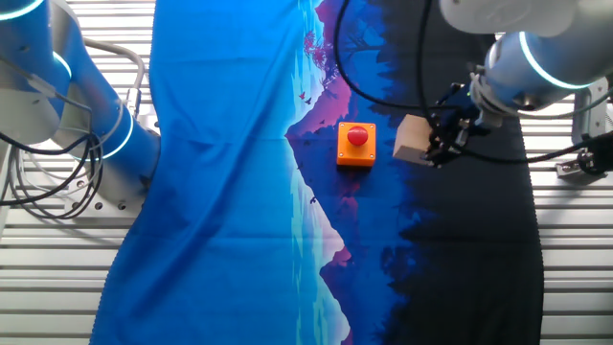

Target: Pick up the small block on the left and move it to the right

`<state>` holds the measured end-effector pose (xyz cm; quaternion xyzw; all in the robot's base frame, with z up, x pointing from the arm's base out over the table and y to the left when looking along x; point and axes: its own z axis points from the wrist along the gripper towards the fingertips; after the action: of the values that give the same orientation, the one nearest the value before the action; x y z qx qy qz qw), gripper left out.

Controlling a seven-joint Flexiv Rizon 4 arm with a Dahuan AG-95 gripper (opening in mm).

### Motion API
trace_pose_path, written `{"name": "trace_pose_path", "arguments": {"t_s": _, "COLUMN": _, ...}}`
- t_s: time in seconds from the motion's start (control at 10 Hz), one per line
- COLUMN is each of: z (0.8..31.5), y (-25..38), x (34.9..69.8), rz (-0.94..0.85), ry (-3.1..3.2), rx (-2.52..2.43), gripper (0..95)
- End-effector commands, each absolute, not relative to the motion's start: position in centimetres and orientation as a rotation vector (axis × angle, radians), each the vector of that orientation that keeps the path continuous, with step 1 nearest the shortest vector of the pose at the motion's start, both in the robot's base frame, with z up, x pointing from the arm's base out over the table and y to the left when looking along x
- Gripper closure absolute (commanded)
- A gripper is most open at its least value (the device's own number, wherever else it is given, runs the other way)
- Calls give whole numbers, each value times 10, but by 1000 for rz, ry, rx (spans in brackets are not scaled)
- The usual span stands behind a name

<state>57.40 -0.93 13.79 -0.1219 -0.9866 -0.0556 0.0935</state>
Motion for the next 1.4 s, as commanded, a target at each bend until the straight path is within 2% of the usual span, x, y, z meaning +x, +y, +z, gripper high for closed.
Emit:
{"name": "trace_pose_path", "arguments": {"t_s": 0.1, "z": 138, "y": -8, "x": 572, "rz": -176, "ry": -2938, "rx": -342, "gripper": 950}}
{"name": "trace_pose_path", "arguments": {"t_s": 0.3, "z": 137, "y": -9, "x": 571, "rz": -192, "ry": -2952, "rx": -287, "gripper": 950}}
{"name": "trace_pose_path", "arguments": {"t_s": 0.4, "z": 137, "y": -9, "x": 571, "rz": -191, "ry": -2958, "rx": -262, "gripper": 570}}
{"name": "trace_pose_path", "arguments": {"t_s": 0.5, "z": 137, "y": -10, "x": 570, "rz": -193, "ry": -2963, "rx": -259, "gripper": 380}}
{"name": "trace_pose_path", "arguments": {"t_s": 0.6, "z": 137, "y": -10, "x": 570, "rz": -196, "ry": -2966, "rx": -253, "gripper": 380}}
{"name": "trace_pose_path", "arguments": {"t_s": 0.7, "z": 137, "y": -10, "x": 570, "rz": -198, "ry": -2970, "rx": -249, "gripper": 190}}
{"name": "trace_pose_path", "arguments": {"t_s": 1.3, "z": 137, "y": -10, "x": 570, "rz": -219, "ry": -2966, "rx": -248, "gripper": 190}}
{"name": "trace_pose_path", "arguments": {"t_s": 1.4, "z": 137, "y": -10, "x": 570, "rz": -220, "ry": -2962, "rx": -248, "gripper": 380}}
